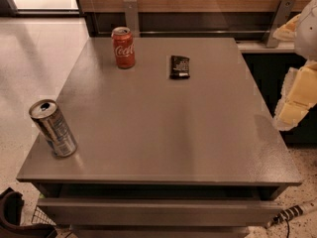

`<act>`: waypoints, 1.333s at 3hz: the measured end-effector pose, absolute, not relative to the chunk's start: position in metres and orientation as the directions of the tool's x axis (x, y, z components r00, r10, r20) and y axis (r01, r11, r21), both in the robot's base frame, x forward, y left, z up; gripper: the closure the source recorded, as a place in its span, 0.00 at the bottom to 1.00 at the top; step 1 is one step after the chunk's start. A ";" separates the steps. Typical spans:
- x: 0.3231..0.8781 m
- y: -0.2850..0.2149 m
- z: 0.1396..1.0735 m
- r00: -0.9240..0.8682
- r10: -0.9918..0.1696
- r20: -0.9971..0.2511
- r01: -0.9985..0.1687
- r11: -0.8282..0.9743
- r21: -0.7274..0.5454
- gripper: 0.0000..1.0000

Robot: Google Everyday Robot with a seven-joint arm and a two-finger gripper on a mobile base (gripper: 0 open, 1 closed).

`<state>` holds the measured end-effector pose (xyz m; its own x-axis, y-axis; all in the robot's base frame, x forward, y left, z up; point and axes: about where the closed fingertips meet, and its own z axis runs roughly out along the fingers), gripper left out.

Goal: Move coke can near redbull can

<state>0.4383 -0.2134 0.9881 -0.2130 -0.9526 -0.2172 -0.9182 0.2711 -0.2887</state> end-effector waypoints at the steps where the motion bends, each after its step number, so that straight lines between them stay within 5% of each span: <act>1: 0.438 -0.213 0.988 -0.213 -0.953 -0.217 -0.918 0.271 -0.289 0.00; 2: 0.465 -0.207 0.981 -0.207 -0.934 -0.292 -0.911 0.293 -0.292 0.00; 4: 0.575 -0.154 0.934 -0.096 -0.705 -0.702 -0.882 0.387 -0.268 0.00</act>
Offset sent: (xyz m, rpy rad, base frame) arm 0.1057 0.0208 -0.0290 0.2861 -0.0841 -0.0019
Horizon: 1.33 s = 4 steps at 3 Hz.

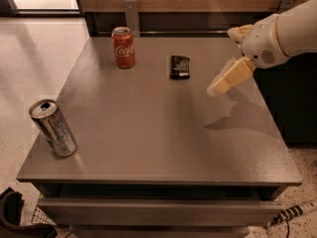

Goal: Move coke can near redbull can

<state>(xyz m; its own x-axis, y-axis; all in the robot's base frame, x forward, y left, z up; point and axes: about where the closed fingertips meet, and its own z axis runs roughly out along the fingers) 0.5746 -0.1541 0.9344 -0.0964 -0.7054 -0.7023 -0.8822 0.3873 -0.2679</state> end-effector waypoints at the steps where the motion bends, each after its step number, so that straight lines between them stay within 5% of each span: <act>1: 0.625 -0.131 0.944 -0.021 -0.591 -0.806 -0.831 0.459 -0.314 0.00; 4: 0.665 -0.110 0.958 -0.046 -0.520 -0.853 -0.755 0.577 -0.311 0.00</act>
Offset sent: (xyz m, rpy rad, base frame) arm 0.1193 0.0553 0.0291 0.2414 -0.1844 -0.2913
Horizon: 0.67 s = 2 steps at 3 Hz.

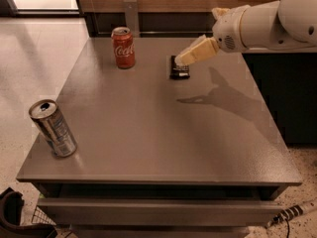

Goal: Move coke can near redbull can

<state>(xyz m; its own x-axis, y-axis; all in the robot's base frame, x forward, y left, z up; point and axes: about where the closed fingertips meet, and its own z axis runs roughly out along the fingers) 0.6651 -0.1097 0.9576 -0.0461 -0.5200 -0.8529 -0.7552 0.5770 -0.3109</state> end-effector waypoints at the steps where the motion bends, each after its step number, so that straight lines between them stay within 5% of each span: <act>1: 0.675 -0.105 0.952 -0.044 -0.496 -0.867 -0.763 0.577 -0.291 0.00; 2: 0.700 -0.076 0.939 -0.021 -0.442 -0.897 -0.801 0.544 -0.249 0.00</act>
Offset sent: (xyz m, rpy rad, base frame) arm 0.0894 0.0746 -0.0549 0.2142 0.0438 0.1779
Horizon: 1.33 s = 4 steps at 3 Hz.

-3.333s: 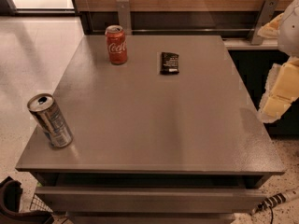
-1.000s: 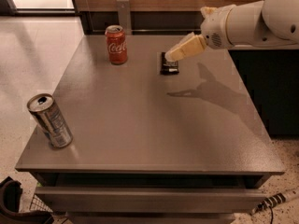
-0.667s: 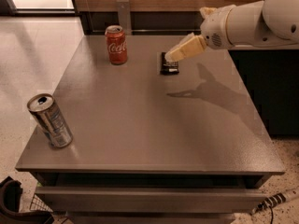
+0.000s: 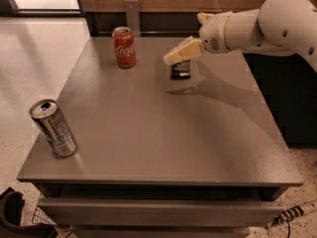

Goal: Move coke can near redbull can

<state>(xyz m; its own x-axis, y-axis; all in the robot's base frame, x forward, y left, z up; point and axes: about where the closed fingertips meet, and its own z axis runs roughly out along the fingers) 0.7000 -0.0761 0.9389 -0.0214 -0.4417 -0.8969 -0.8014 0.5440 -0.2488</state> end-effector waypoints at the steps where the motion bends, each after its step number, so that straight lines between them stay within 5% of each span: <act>1: 0.734 -0.038 0.915 -0.011 -0.371 -0.929 -0.847 0.497 -0.188 0.00; 4: 0.781 0.043 0.877 -0.015 -0.227 -0.974 -0.909 0.408 -0.081 0.00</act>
Offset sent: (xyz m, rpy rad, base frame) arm 0.0865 0.1114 -0.0659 0.1800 0.0797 0.2074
